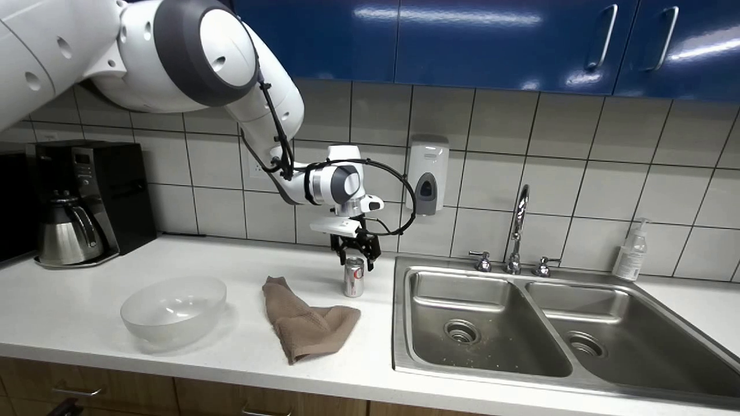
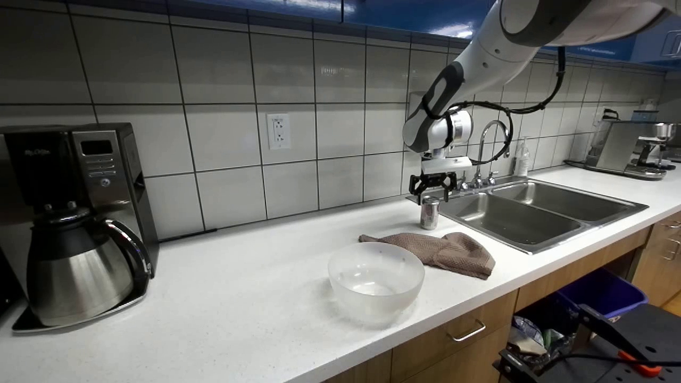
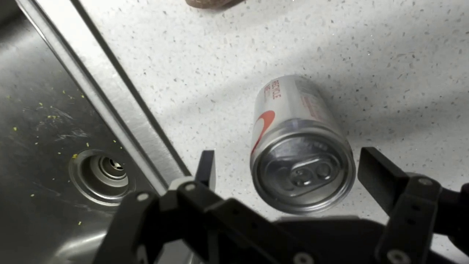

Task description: Put the metal can into the bowl

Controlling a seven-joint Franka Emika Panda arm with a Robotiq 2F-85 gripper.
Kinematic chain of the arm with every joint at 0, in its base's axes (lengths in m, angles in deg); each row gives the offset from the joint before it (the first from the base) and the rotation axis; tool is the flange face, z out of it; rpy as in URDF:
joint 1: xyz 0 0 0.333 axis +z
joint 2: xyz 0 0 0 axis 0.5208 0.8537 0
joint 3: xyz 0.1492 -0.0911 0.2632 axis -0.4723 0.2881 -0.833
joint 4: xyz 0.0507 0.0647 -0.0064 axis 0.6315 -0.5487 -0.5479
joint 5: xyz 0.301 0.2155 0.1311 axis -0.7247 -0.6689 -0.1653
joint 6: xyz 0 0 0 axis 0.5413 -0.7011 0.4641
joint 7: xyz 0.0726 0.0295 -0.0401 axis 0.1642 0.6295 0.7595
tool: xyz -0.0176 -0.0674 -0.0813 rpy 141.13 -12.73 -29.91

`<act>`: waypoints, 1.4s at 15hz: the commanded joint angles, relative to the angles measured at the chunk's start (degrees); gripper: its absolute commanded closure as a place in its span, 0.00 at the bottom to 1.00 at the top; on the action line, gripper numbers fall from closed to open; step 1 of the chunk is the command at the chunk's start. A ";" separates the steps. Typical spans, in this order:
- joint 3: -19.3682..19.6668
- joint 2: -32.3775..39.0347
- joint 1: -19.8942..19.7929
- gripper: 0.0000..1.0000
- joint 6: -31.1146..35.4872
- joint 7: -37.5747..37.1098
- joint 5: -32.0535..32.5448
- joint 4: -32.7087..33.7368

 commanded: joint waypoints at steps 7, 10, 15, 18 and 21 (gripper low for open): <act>-0.38 5.01 -0.81 0.00 -3.39 1.89 -1.79 5.67; -0.34 6.20 -0.89 0.00 -3.65 1.96 -1.72 6.58; -0.49 6.68 -1.08 0.25 -5.38 2.65 -1.63 8.15; -0.50 6.30 -1.01 0.44 -4.93 3.34 -1.44 7.90; -0.52 5.65 -0.90 0.59 -4.44 4.05 -1.31 7.13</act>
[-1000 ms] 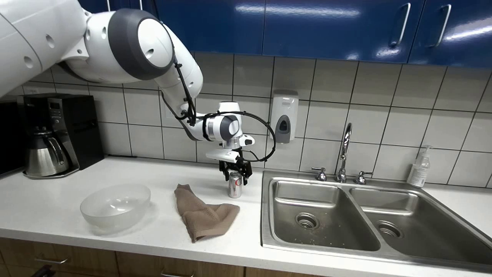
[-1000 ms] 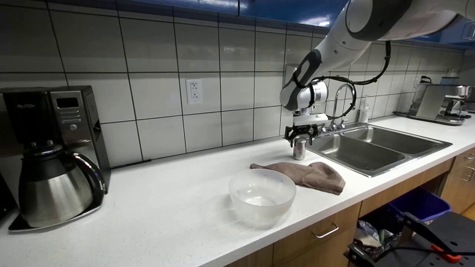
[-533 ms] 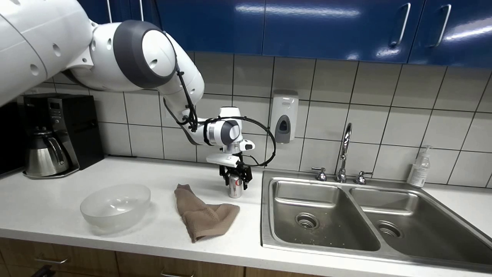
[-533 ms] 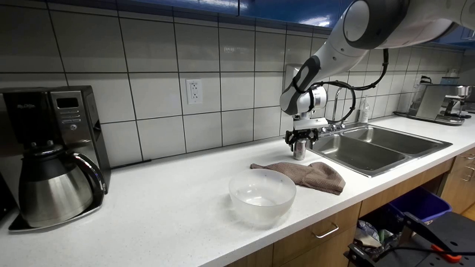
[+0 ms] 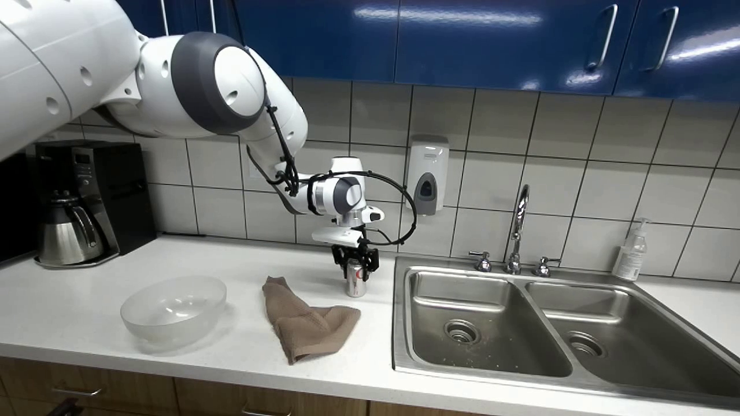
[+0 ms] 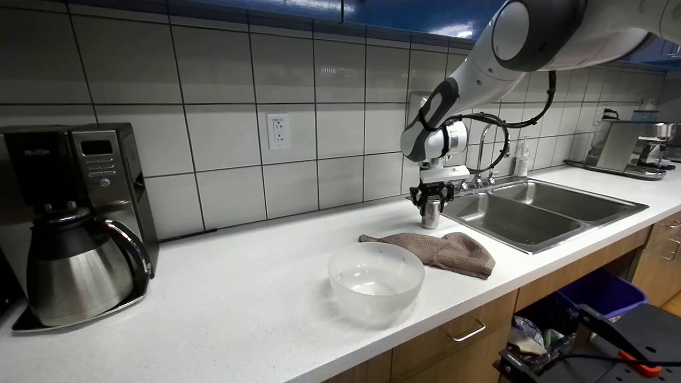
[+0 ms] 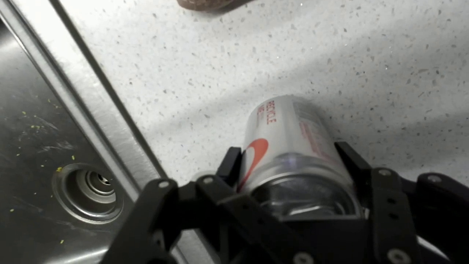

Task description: Put the metal can into the bowl

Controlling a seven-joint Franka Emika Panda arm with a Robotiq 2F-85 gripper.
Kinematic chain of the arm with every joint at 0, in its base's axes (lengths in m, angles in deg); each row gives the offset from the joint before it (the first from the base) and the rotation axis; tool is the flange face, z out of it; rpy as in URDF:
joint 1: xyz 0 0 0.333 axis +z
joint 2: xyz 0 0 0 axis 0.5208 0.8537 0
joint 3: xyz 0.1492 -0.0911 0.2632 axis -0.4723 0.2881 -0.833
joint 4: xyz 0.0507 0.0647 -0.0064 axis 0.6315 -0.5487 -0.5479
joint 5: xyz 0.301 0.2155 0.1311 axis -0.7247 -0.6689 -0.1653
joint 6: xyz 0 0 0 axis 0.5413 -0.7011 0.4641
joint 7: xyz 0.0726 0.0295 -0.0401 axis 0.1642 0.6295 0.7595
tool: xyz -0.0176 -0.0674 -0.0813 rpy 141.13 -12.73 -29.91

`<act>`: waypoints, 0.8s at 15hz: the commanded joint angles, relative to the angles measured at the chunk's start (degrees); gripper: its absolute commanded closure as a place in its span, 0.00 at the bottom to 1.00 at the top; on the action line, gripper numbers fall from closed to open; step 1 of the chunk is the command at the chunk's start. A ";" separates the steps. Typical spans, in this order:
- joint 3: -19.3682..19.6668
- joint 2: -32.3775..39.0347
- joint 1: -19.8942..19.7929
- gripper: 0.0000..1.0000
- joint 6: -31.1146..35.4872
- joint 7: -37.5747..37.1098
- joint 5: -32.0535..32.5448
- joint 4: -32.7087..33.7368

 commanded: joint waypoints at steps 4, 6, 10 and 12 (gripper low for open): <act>-0.34 -4.63 0.26 0.59 -1.06 1.70 -0.79 -3.79; -0.28 -8.20 0.85 0.59 -0.37 1.26 -0.83 -7.52; 0.14 -16.14 2.31 0.59 1.12 0.80 -0.41 -16.37; 0.51 -19.63 3.02 0.59 1.57 0.41 -0.07 -20.84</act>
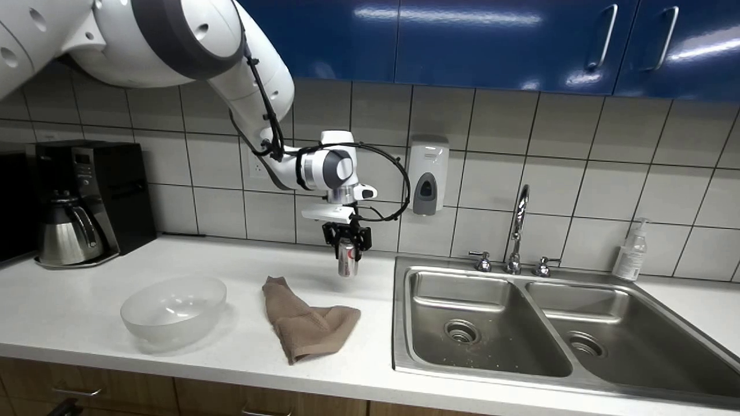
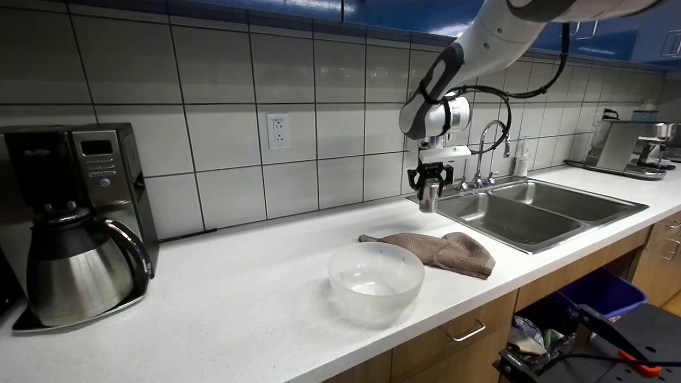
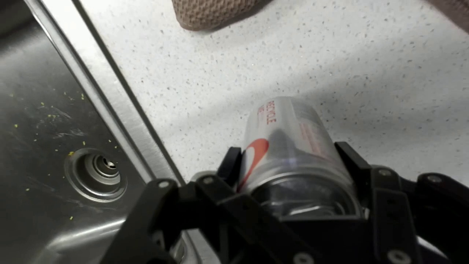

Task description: Put the metal can into the bowl

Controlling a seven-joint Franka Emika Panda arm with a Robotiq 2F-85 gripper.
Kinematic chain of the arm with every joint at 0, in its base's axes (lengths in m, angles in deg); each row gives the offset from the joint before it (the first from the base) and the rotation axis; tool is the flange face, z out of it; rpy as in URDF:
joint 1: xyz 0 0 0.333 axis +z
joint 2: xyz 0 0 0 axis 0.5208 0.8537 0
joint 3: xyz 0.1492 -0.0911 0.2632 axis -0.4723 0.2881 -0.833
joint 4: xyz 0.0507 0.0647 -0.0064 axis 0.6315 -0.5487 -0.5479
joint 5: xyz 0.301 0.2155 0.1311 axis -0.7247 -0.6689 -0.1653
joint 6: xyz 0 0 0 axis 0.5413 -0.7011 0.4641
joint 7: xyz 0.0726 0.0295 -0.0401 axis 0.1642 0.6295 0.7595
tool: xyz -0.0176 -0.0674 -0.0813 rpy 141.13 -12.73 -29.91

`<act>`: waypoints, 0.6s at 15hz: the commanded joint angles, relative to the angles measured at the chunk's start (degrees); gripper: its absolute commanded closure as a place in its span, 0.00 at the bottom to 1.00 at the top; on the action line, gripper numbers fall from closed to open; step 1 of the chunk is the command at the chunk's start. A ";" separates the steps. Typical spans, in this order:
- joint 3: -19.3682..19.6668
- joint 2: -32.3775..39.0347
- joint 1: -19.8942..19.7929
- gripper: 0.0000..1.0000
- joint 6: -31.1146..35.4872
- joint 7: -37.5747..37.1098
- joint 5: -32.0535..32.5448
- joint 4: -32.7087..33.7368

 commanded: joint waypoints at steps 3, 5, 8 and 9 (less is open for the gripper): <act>0.92 -12.19 1.78 0.59 3.00 -0.50 0.26 -16.72; 1.09 -15.25 2.34 0.59 4.55 -0.74 0.48 -22.03; 1.62 -20.25 3.48 0.59 7.54 -1.10 1.35 -29.99; 2.00 -22.25 4.18 0.59 8.35 -1.38 1.95 -32.76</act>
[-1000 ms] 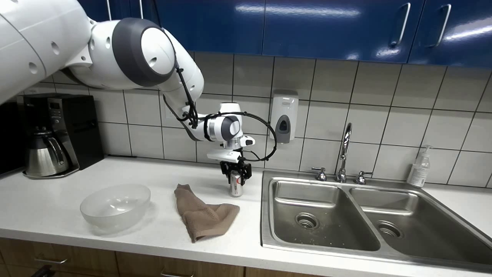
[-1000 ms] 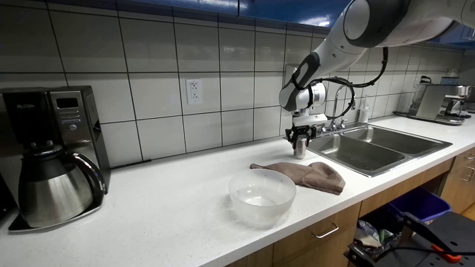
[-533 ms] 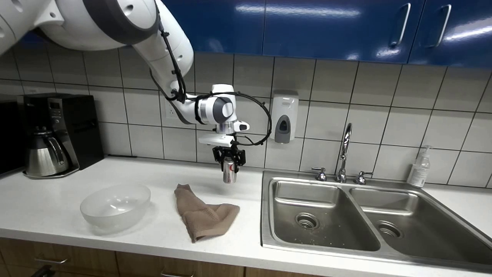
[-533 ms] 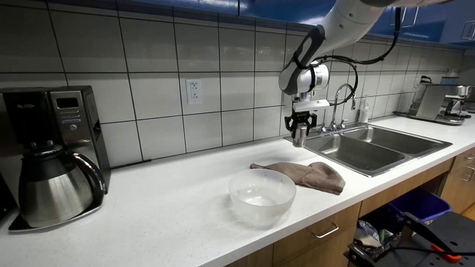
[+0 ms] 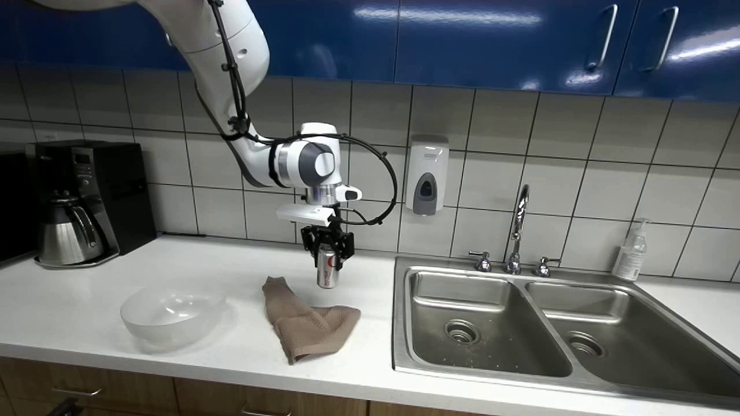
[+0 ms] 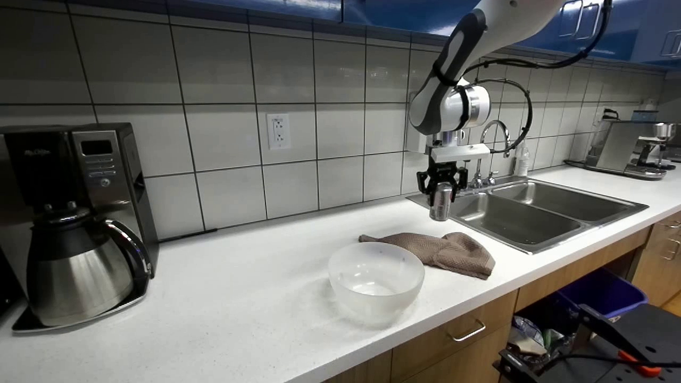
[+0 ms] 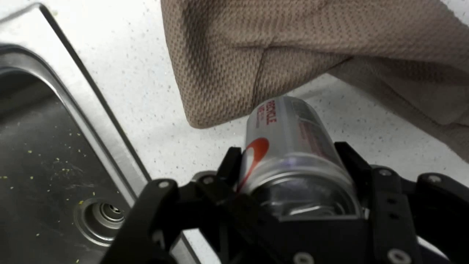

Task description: Put the metal can into the bowl

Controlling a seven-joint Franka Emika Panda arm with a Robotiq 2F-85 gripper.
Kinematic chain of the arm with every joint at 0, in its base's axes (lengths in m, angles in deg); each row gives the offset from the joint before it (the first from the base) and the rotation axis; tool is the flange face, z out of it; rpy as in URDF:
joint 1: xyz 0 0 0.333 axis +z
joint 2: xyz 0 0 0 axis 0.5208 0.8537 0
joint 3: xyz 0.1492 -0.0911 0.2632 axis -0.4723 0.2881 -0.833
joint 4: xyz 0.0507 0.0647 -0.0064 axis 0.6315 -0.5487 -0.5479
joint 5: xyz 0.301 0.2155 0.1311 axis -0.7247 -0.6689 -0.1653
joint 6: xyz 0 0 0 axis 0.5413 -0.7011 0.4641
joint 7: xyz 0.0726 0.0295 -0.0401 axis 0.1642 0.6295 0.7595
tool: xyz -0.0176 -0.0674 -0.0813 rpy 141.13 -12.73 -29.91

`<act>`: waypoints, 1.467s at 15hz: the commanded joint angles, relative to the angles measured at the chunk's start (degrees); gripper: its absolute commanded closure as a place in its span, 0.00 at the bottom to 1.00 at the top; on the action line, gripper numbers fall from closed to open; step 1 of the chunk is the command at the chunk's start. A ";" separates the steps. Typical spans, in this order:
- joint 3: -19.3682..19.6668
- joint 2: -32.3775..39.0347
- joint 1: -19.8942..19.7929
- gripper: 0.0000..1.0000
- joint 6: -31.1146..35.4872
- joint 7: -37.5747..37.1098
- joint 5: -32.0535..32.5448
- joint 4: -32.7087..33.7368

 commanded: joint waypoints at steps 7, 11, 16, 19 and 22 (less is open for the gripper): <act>2.94 -25.27 6.90 0.59 3.65 -4.21 9.83 -28.14; 0.46 -31.71 8.04 0.59 1.33 -5.14 14.36 -33.19; -4.13 -34.43 9.46 0.59 -0.80 -2.95 12.74 -33.36; -6.66 -34.21 10.76 0.59 -1.44 -1.91 11.74 -32.33; -8.95 -32.60 12.31 0.59 -1.45 -1.41 11.76 -31.26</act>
